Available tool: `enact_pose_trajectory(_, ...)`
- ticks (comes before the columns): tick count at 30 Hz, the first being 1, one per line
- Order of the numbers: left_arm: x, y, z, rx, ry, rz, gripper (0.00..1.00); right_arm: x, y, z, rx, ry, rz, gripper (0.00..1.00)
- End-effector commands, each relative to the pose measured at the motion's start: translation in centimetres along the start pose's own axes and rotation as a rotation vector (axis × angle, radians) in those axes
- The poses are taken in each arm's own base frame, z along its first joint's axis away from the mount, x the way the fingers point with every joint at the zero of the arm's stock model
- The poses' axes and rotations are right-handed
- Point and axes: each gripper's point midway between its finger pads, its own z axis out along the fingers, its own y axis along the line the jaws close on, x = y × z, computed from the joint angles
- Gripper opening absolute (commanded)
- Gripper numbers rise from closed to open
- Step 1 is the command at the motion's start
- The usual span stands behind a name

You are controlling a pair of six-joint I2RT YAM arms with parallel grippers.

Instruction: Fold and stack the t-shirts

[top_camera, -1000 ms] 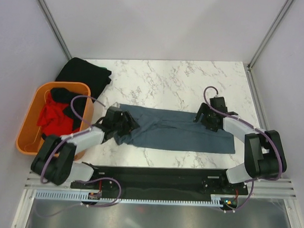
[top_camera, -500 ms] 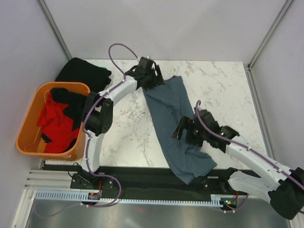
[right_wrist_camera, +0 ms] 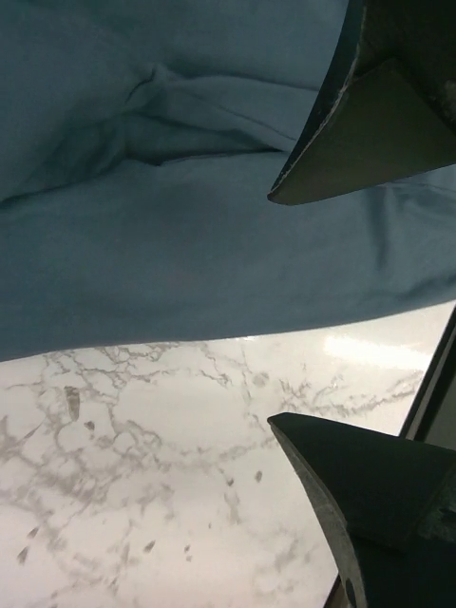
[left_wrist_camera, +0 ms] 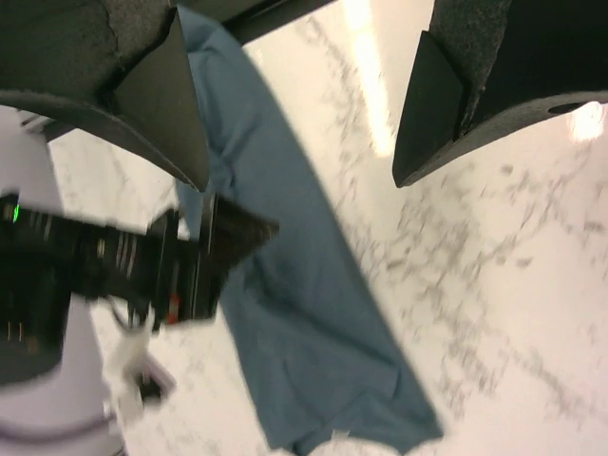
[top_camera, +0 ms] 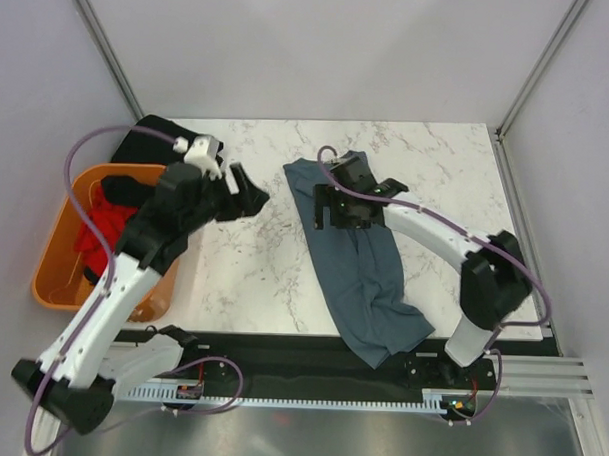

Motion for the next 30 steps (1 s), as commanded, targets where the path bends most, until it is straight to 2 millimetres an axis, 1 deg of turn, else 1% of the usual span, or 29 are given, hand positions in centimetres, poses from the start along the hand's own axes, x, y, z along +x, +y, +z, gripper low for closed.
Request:
enact_pose_trajectory(1, 6.8, 4.5, -2.7, -0.07, 0.105, 0.075, 0.86, -2.3, 1.3, 2.6, -0.045, 0.021, -0.126, 0.98)
enact_pose_trajectory(2, 7.5, 5.1, -3.5, -0.078, 0.096, 0.091, 0.86, -2.6, 1.0, 3.3, -0.059, 0.04, -0.123, 0.98)
enact_pose_trajectory(3, 9.3, 6.4, -4.1, -0.099, 0.133, 0.113, 0.86, -2.8, 0.8, 4.2, -0.059, 0.053, -0.117, 0.98)
enact_pose_trajectory(4, 8.7, 7.0, -5.4, -0.122, 0.069, 0.125, 0.86, -3.1, -0.2, 6.0, -0.045, 0.073, -0.1, 0.98)
enact_pose_trajectory(5, 8.8, 7.4, -6.0, -0.133, 0.053, 0.13, 0.87, -3.3, -0.6, 6.8, -0.043, 0.084, -0.089, 0.98)
enact_pose_trajectory(6, 9.3, 8.0, -6.2, -0.144, 0.049, 0.133, 0.88, -3.3, -1.0, 7.8, -0.041, 0.099, -0.07, 0.98)
enact_pose_trajectory(7, 9.2, 8.4, -6.6, -0.157, 0.02, 0.131, 0.88, -3.3, -1.6, 9.5, -0.03, 0.118, -0.055, 0.98)
enact_pose_trajectory(8, 8.8, 8.4, -7.2, -0.153, -0.019, 0.12, 0.89, -3.8, -2.4, 10.4, -0.028, 0.116, -0.031, 0.98)
enact_pose_trajectory(9, 8.5, 8.2, -7.6, -0.144, -0.037, 0.12, 0.89, -3.9, -2.5, 11.3, -0.043, 0.127, -0.012, 0.98)
enact_pose_trajectory(10, 8.0, 8.0, -7.8, -0.138, -0.058, 0.122, 0.9, -3.8, -2.7, 13.1, -0.052, 0.146, 0.007, 0.98)
enact_pose_trajectory(11, 7.8, 8.4, -8.0, -0.155, -0.078, 0.124, 0.9, -4.4, -3.4, 14.1, -0.059, 0.14, 0.029, 0.98)
enact_pose_trajectory(12, 7.9, 8.7, -7.8, -0.168, -0.077, 0.123, 0.92, -4.6, -3.7, 15.0, -0.061, 0.146, 0.055, 0.98)
enact_pose_trajectory(13, 7.9, 8.8, -7.8, -0.174, -0.076, 0.122, 0.92, -5.1, -3.9, 16.8, -0.073, 0.15, 0.069, 0.98)
enact_pose_trajectory(15, 8.3, 8.6, -7.5, -0.164, -0.051, 0.124, 0.92, -6.4, -5.4, 18.4, -0.049, 0.131, 0.113, 0.98)
enact_pose_trajectory(16, 8.5, 8.6, -7.3, -0.161, -0.038, 0.126, 0.92, -7.6, -6.2, 19.8, -0.019, 0.102, 0.161, 0.98)
enact_pose_trajectory(17, 8.6, 8.5, -7.2, -0.159, -0.032, 0.128, 0.92, -8.7, -7.8, 20.5, 0.017, 0.074, 0.207, 0.98)
enact_pose_trajectory(18, 8.8, 8.6, -7.0, -0.164, -0.021, 0.133, 0.92, -9.6, -8.5, 21.0, 0.035, 0.05, 0.243, 0.98)
enact_pose_trajectory(19, 8.7, 8.7, -6.9, -0.167, -0.018, 0.135, 0.91, -10.9, -9.1, 22.1, 0.043, 0.018, 0.321, 0.98)
enact_pose_trajectory(20, 8.8, 8.7, -6.9, -0.169, -0.014, 0.135, 0.91, -12.3, -10.2, 22.6, 0.05, -0.019, 0.375, 0.98)
enact_pose_trajectory(21, 8.8, 8.7, -6.9, -0.169, -0.014, 0.133, 0.91, -12.2, -11.2, 24.0, 0.059, -0.022, 0.427, 0.98)
enact_pose_trajectory(22, 8.8, 8.7, -6.9, -0.17, -0.013, 0.132, 0.91, -14.1, -11.1, 24.0, 0.038, -0.066, 0.476, 0.98)
enact_pose_trajectory(23, 8.8, 8.7, -6.9, -0.168, -0.014, 0.132, 0.91, -15.4, -11.7, 24.2, 0.041, -0.109, 0.549, 0.98)
enact_pose_trajectory(24, 8.8, 8.7, -7.0, -0.17, -0.016, 0.132, 0.91, -16.3, -12.2, 24.4, 0.055, -0.141, 0.588, 0.98)
enact_pose_trajectory(25, 8.6, 8.7, -7.2, -0.171, -0.027, 0.13, 0.91, -16.6, -12.7, 24.4, 0.081, -0.165, 0.618, 0.98)
enact_pose_trajectory(26, 8.6, 8.8, -7.2, -0.173, -0.03, 0.128, 0.91, -17.4, -13.4, 24.3, 0.113, -0.215, 0.683, 0.98)
enact_pose_trajectory(27, 8.6, 8.9, -7.2, -0.176, -0.03, 0.128, 0.91, -17.7, -13.5, 24.2, 0.112, -0.231, 0.714, 0.98)
enact_pose_trajectory(28, 8.6, 8.9, -7.3, -0.179, -0.032, 0.129, 0.91, -17.4, -13.5, 24.1, 0.11, -0.233, 0.734, 0.98)
enact_pose_trajectory(29, 8.6, 8.9, -7.3, -0.177, -0.033, 0.127, 0.91, -18.5, -12.9, 23.8, 0.075, -0.264, 0.737, 0.98)
enact_pose_trajectory(30, 8.6, 8.8, -7.3, -0.175, -0.033, 0.127, 0.91, -19.2, -12.0, 23.2, 0.041, -0.27, 0.725, 0.98)
